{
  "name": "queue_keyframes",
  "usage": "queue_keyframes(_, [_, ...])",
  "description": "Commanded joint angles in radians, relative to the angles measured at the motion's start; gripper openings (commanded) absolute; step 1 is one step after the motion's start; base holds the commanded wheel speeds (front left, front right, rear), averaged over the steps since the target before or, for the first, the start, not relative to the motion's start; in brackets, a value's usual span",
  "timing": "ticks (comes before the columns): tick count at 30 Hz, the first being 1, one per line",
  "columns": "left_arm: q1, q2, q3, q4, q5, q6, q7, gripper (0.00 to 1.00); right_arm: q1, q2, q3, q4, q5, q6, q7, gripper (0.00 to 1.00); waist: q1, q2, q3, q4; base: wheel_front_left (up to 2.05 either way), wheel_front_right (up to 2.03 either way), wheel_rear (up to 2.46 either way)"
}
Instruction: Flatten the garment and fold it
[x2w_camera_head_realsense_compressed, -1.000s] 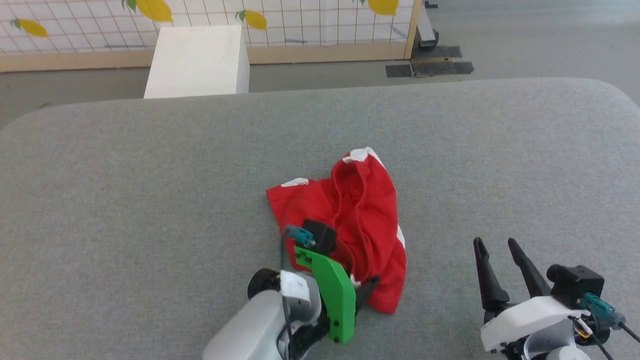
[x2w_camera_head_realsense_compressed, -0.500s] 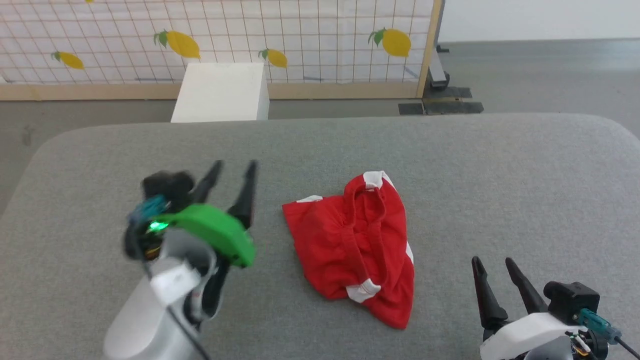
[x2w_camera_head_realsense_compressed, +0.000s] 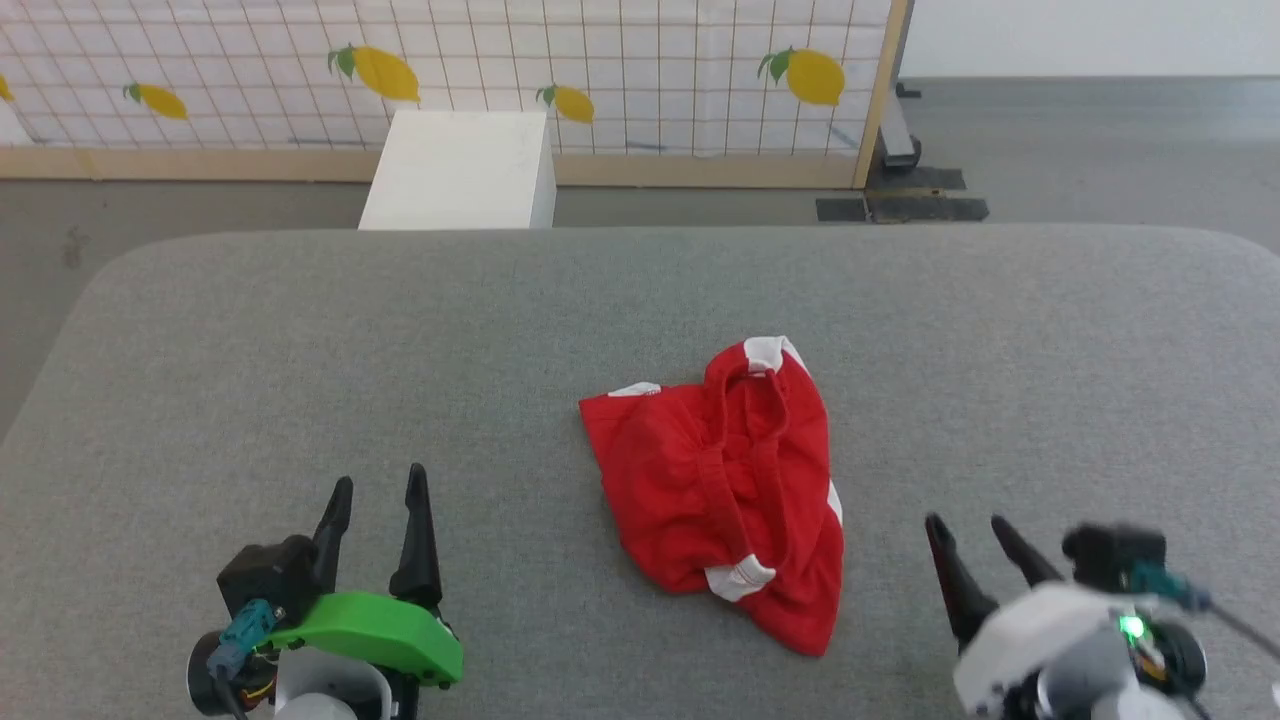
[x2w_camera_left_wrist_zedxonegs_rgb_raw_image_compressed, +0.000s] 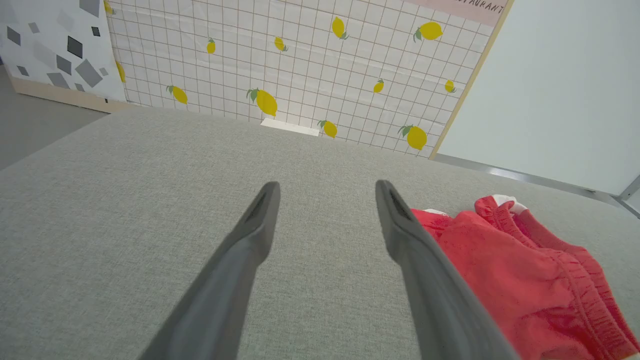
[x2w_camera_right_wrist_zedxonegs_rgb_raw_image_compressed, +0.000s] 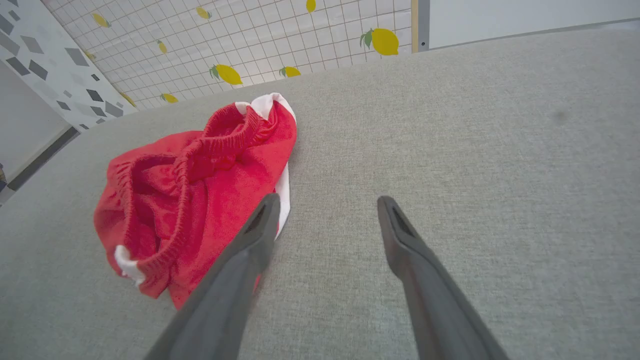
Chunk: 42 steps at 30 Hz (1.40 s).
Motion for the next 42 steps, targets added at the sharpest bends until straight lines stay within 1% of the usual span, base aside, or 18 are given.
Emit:
queue_keyframes(1, [0.011,-0.005,0.009,-0.017,0.000,0.003,-0.008,1.00,-0.061,0.000,0.000,0.002,-0.011,-0.002,0.047,1.00,0.0000,-0.0001,0.029,0.011,0.00,0.00,0.00])
queue_keyframes(5, [0.000,-0.018,0.013,-0.041,0.010,-0.009,-0.008,1.00,-0.215,0.000,0.028,0.023,-0.059,-0.002,0.202,1.00,0.0000,-0.0001,0.076,0.034,0.00,0.00,0.00])
queue_keyframes(6, [-0.017,-0.028,0.014,-0.046,0.011,-0.017,-0.009,1.00,-0.296,0.000,0.053,0.053,-0.093,-0.002,0.283,1.00,0.0000,-0.0001,0.101,0.051,0.00,0.00,0.00])
queue_keyframes(7, [-0.043,-0.045,0.019,-0.051,0.014,-0.029,-0.009,1.00,-0.393,0.000,0.102,0.108,-0.124,-0.002,0.369,1.00,0.0000,-0.0001,0.136,0.080,0.00,0.00,0.00])
queue_keyframes(12, [-0.072,-0.068,0.023,-0.036,0.032,-0.055,-0.009,1.00,-0.464,0.000,0.202,0.185,-0.096,-0.002,0.452,1.00,0.0000,-0.0001,0.178,0.111,0.00,0.00,0.00])
queue_keyframes(15, [-0.080,-0.079,0.031,-0.026,0.042,-0.064,-0.009,1.00,-0.471,0.000,0.233,0.218,-0.089,-0.002,0.489,1.00,0.0000,-0.0001,0.188,0.116,0.00,0.00,0.00])
queue_keyframes(18, [-0.084,-0.090,0.042,-0.018,0.051,-0.073,-0.009,1.00,-0.471,0.000,0.244,0.235,-0.073,-0.002,0.500,1.00,0.0000,-0.0001,0.191,0.114,0.00,0.00,0.00])
queue_keyframes(19, [-0.086,-0.092,0.044,-0.017,0.053,-0.077,-0.009,1.00,-0.471,0.000,0.243,0.238,-0.069,-0.002,0.501,0.77,0.0000,-0.0001,0.191,0.112,0.00,0.00,0.00])
queue_keyframes(20, [-0.089,-0.094,0.047,-0.015,0.057,-0.081,-0.009,1.00,-0.471,0.000,0.240,0.235,-0.062,-0.002,0.487,0.17,0.0000,-0.0001,0.189,0.108,0.00,0.00,0.00])
queue_keyframes(21, [-0.090,-0.096,0.049,-0.013,0.060,-0.083,-0.009,1.00,-0.471,0.000,0.239,0.234,-0.056,-0.002,0.476,0.00,0.0000,-0.0001,0.187,0.104,0.00,0.00,0.00])
queue_keyframes(25, [-0.091,-0.102,0.063,-0.011,0.069,-0.093,-0.009,1.00,-0.469,0.000,0.222,0.207,-0.024,-0.002,0.409,0.00,0.0000,-0.0001,0.171,0.079,0.00,0.00,0.00])
queue_keyframes(27, [-0.086,-0.105,0.069,-0.011,0.073,-0.096,-0.009,1.00,-0.463,0.000,0.186,0.185,-0.016,-0.002,0.367,0.00,0.0000,-0.0001,0.160,0.064,0.00,0.00,0.00])
queue_keyframes(30, [-0.079,-0.108,0.075,-0.012,0.078,-0.102,-0.009,1.00,-0.433,0.000,0.086,0.143,-0.024,-0.002,0.322,0.00,0.0000,-0.0001,0.146,0.045,0.00,0.00,0.00])
queue_keyframes(32, [-0.075,-0.111,0.077,-0.011,0.081,-0.105,-0.009,1.00,-0.397,0.000,-0.001,0.111,-0.047,-0.002,0.313,0.00,0.0000,-0.0001,0.137,0.037,0.00,0.00,0.00])
queue_keyframes(34, [-0.071,-0.113,0.078,-0.009,0.083,-0.106,-0.009,1.00,-0.347,0.000,-0.096,0.075,-0.077,-0.002,0.317,0.00,0.0000,-0.0001,0.129,0.032,0.00,0.00,0.00])
queue_keyframes(37, [-0.063,-0.116,0.077,-0.004,0.082,-0.110,-0.009,1.00,-0.255,0.000,-0.224,0.024,-0.092,-0.002,0.343,0.00,0.0000,-0.0001,0.120,0.026,0.00,0.00,0.00])
queue_keyframes(39, [-0.058,-0.116,0.074,0.001,0.081,-0.113,-0.009,1.00,-0.199,0.000,-0.287,0.004,-0.097,-0.002,0.359,0.00,0.0000,-0.0001,0.116,0.022,0.00,0.00,0.00])
queue_keyframes(42, [-0.051,-0.116,0.074,0.007,0.078,-0.113,-0.009,1.00,-0.134,0.000,-0.337,-0.002,-0.120,-0.002,0.374,0.00,0.0000,-0.0001,0.111,0.011,0.00,0.00,0.00])
